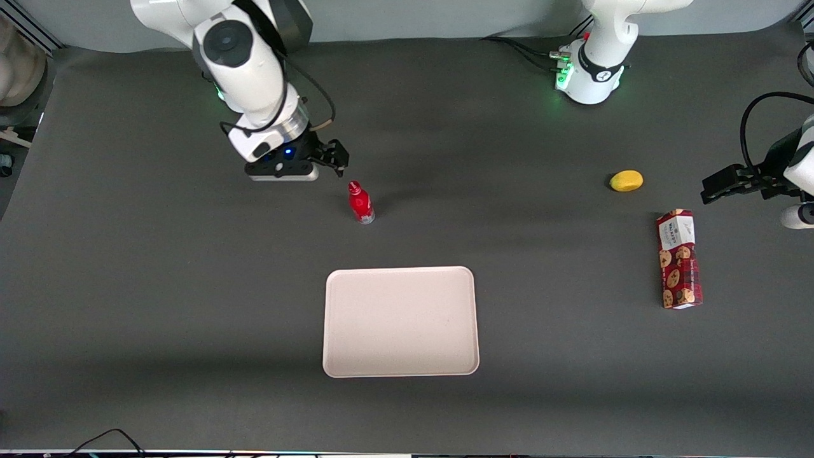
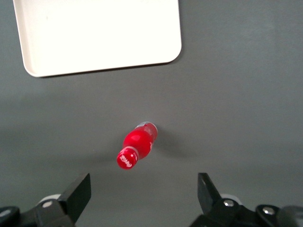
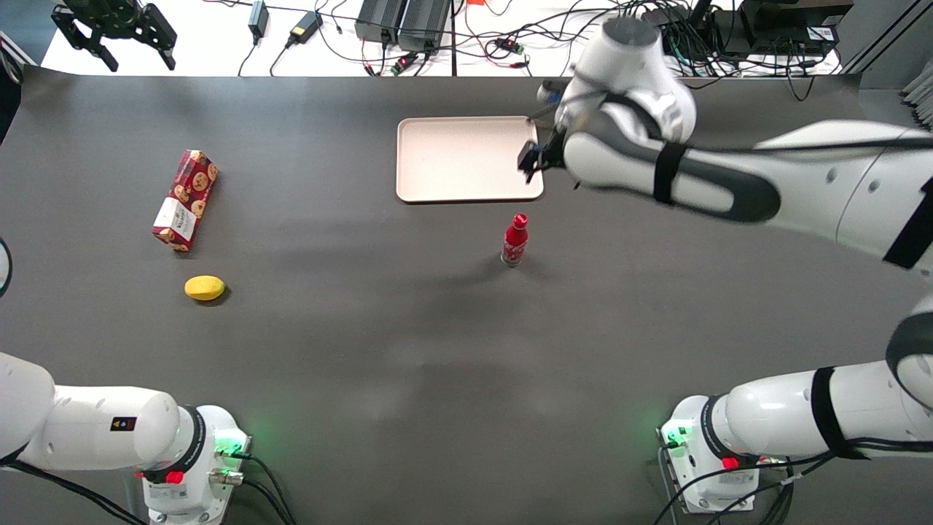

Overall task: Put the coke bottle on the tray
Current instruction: 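Move the open right gripper over the red Coca-Cola bottle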

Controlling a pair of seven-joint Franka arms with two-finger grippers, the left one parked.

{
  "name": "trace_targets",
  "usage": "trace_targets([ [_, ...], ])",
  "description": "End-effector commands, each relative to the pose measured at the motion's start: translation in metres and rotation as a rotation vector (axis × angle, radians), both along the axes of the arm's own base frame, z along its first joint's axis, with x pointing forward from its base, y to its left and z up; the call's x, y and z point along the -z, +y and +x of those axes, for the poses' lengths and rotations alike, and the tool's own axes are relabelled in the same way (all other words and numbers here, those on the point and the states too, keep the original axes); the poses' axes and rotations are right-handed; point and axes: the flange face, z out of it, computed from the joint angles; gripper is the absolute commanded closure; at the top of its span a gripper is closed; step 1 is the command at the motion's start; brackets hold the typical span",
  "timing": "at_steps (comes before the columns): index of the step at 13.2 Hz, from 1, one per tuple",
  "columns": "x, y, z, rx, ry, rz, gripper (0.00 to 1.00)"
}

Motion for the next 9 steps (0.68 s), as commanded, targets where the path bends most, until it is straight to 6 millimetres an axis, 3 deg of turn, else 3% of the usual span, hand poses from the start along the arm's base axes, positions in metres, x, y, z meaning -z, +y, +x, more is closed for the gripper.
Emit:
trace_targets([
  [1,0.028,0.021,-0.028,-0.001,-0.017,0.009,0.00],
  [3,0.060,0.023,-0.040,-0.052,-0.047,-0.039,0.00],
  [5,0.082,0.023,-0.037,-0.080,-0.039,-0.043,0.00],
  [9,0.098,0.026,-0.026,-0.064,-0.054,0.022,0.00],
])
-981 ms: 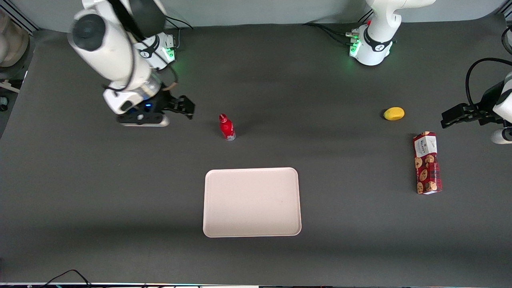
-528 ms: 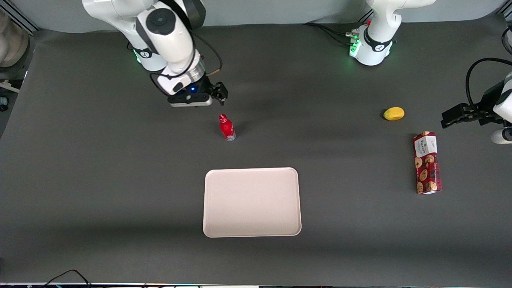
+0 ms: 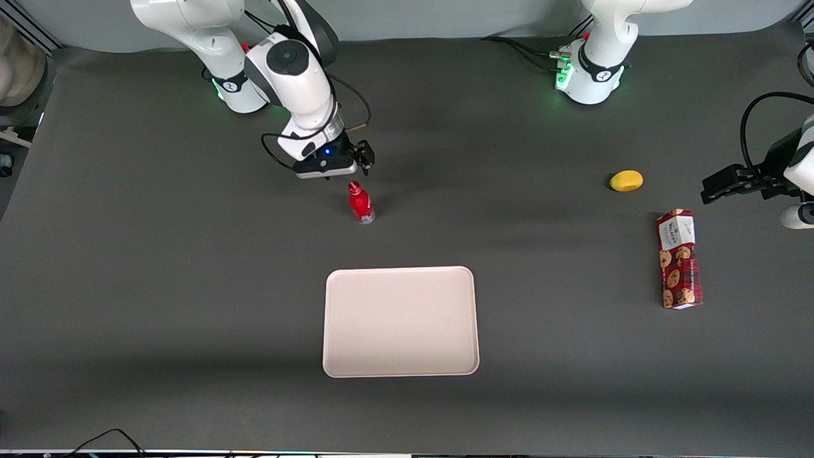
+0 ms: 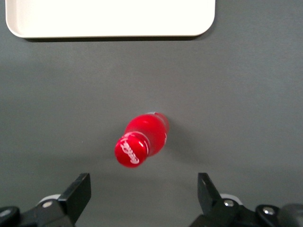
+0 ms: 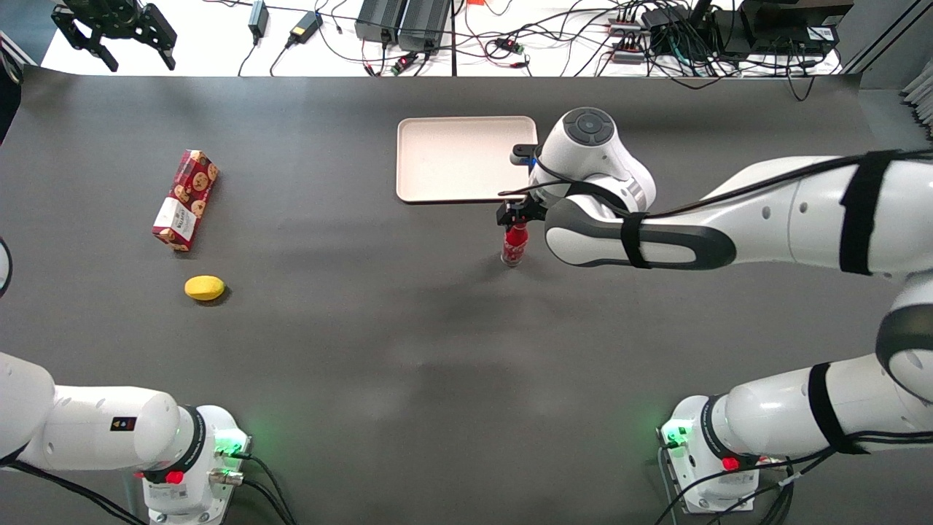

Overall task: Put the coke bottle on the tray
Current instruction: 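Move the open right gripper over the red Coca-Cola bottle, then lower the right gripper and close it around the bottle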

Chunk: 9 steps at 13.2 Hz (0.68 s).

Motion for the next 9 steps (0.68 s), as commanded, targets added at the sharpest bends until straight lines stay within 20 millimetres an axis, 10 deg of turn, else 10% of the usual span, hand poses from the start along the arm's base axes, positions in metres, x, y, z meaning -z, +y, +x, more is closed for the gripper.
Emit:
trace_targets([
  [1,0.007,0.005,0.007,0.042,-0.005,0.029,0.00],
  [9,0.036,0.018,0.027,0.083,-0.055,-0.044,0.00],
])
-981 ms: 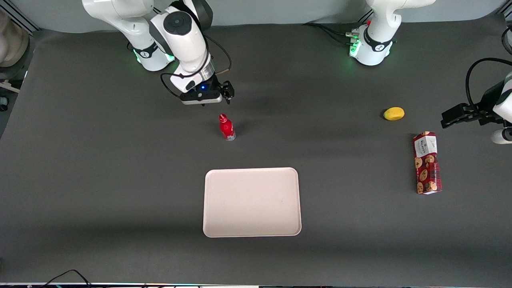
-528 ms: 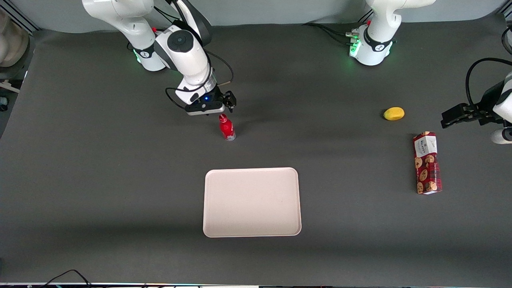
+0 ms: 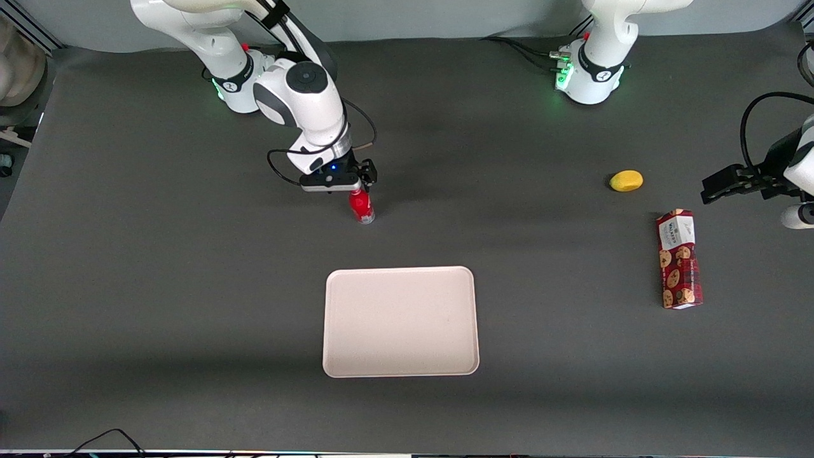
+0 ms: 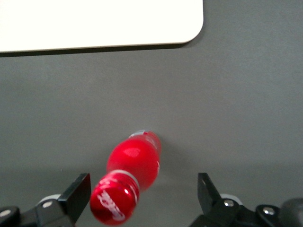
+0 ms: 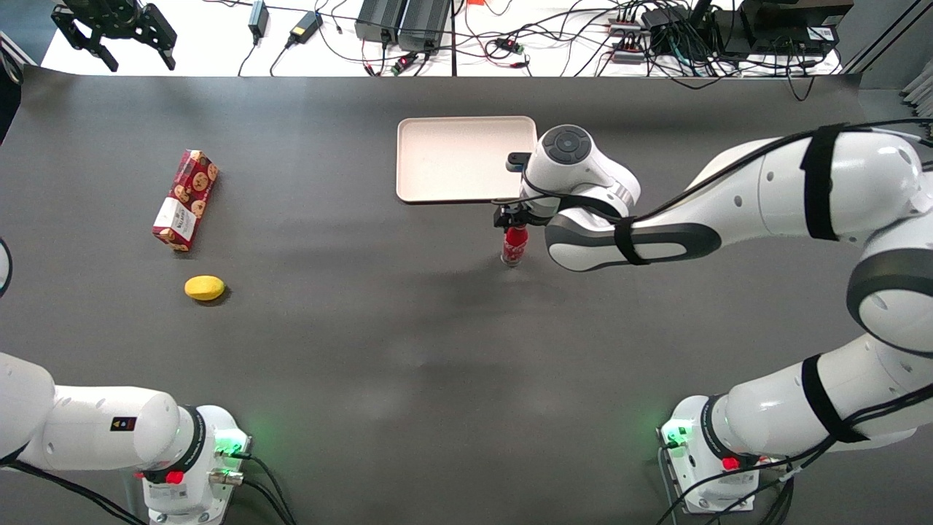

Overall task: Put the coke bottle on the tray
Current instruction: 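Lower the right gripper and close it around the bottle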

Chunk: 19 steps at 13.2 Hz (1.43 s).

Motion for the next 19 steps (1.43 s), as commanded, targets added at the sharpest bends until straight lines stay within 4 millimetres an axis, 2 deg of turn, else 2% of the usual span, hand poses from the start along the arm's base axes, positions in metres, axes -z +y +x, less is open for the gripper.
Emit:
trace_targets([
  [1,-0.006,0.009,0.016,0.025,-0.019,0.026,0.00],
  [2,-0.006,0.011,0.018,0.022,-0.013,0.023,0.01],
  [4,-0.012,0.018,0.028,0.030,0.011,-0.001,0.11],
  [6,-0.009,0.021,0.028,0.030,0.028,-0.011,0.15],
  [11,-0.002,0.018,0.020,0.024,0.060,-0.060,0.14],
  [12,-0.003,0.022,0.017,0.015,0.057,-0.060,0.24],
  [13,-0.006,0.024,0.016,0.014,0.053,-0.059,0.62],
  [14,-0.007,0.024,0.018,0.017,0.052,-0.058,0.88],
  [15,-0.008,0.025,0.019,0.019,0.052,-0.055,1.00],
  [19,-0.009,0.023,0.020,0.021,0.057,-0.066,1.00],
])
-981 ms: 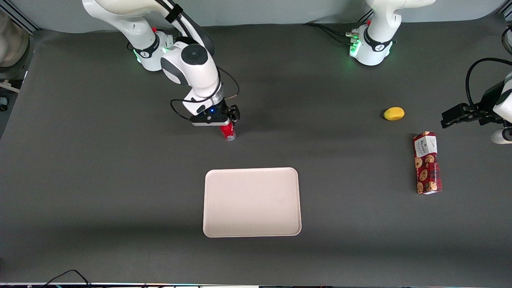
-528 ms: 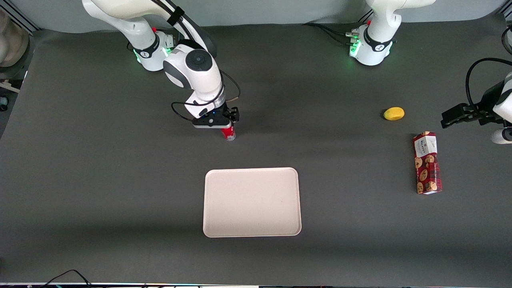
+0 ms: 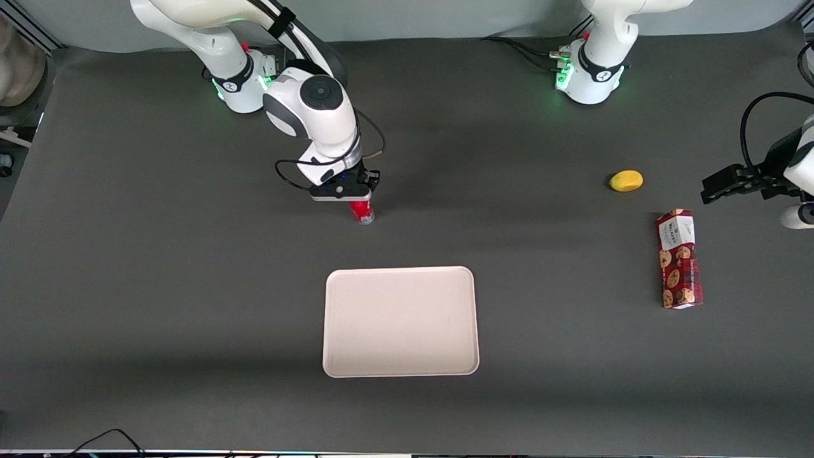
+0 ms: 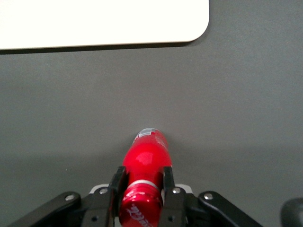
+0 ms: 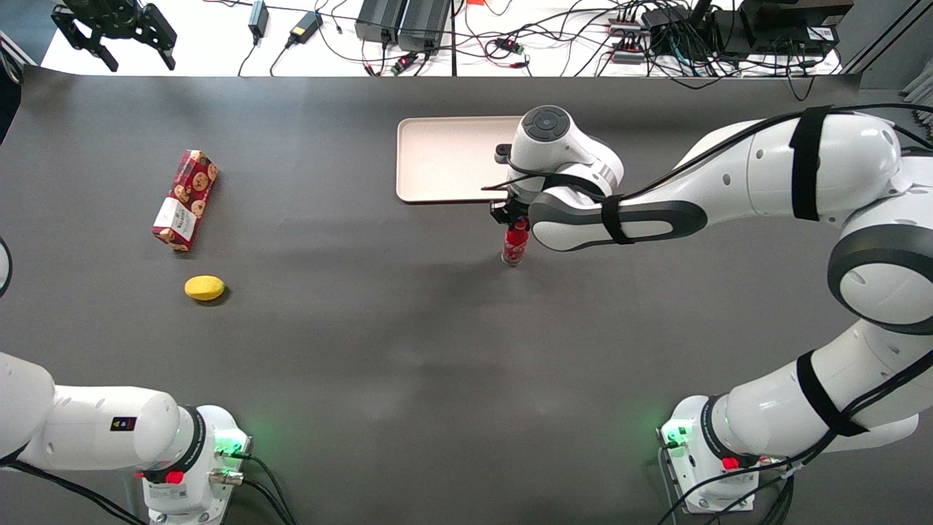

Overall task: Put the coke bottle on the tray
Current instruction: 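Lower the right gripper and close it around the bottle, then lift the bottle and carry it to the white tray's edge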

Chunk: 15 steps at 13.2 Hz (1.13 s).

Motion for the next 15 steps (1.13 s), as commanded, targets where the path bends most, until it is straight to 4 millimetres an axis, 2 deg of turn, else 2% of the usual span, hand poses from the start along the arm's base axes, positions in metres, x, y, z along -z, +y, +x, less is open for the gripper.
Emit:
trace_targets([
  [1,-0.008,0.004,0.007,0.013,-0.008,-0.031,1.00],
  [2,-0.020,0.002,0.016,0.021,0.003,-0.065,1.00],
  [5,-0.081,0.002,0.045,0.103,0.047,-0.086,1.00],
  [6,-0.109,-0.002,0.050,0.117,0.043,-0.075,1.00],
  [9,-0.221,-0.028,0.076,0.134,0.123,0.023,1.00],
  [10,-0.249,-0.037,0.083,0.132,0.134,0.038,1.00],
  [11,-0.263,-0.041,0.086,0.132,0.137,0.043,1.00],
  [12,-0.266,-0.044,0.088,0.136,0.132,0.046,1.00],
  [13,-0.263,-0.046,0.092,0.144,0.131,0.049,1.00],
  [15,-0.242,-0.050,0.111,0.157,0.144,0.054,1.00],
])
